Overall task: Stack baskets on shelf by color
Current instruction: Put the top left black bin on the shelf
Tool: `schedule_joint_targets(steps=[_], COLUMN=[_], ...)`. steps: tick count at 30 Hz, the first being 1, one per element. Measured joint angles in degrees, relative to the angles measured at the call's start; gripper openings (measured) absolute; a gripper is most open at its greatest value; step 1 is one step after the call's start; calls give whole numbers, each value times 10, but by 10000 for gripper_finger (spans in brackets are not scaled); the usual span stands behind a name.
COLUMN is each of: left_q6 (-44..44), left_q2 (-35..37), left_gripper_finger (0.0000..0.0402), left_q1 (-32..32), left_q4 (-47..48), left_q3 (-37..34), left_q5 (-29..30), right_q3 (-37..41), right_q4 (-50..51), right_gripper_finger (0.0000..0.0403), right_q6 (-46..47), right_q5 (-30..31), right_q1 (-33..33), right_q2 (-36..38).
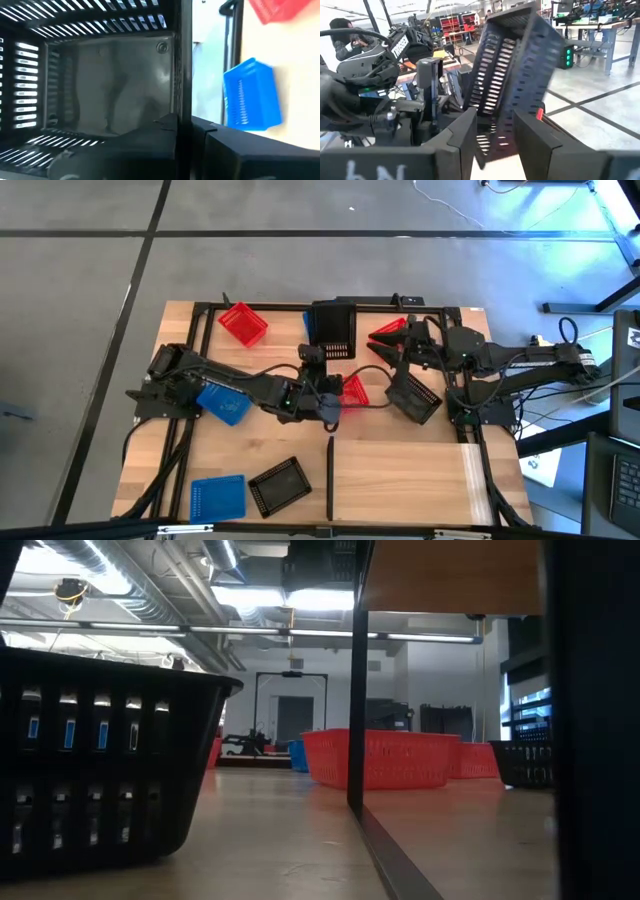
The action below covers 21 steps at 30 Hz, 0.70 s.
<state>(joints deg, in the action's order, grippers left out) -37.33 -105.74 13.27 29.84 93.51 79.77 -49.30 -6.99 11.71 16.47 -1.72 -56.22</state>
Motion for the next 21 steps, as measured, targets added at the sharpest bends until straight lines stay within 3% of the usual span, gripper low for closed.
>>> schedule_joint_targets(steps=[8, 21], left_q6=[-88, -98], left_q2=[0, 0], left_gripper_finger=[0, 0], left_q1=[-8, -8], left_q4=[0, -4], left_q3=[0, 0], left_q5=[33, 2], right_q3=[0, 0], right_q4=[-41, -62], right_gripper_finger=[126, 126], right_q6=[-3, 0], right_q5=[56, 68], right_q1=[0, 1], right_q2=[-33, -42])
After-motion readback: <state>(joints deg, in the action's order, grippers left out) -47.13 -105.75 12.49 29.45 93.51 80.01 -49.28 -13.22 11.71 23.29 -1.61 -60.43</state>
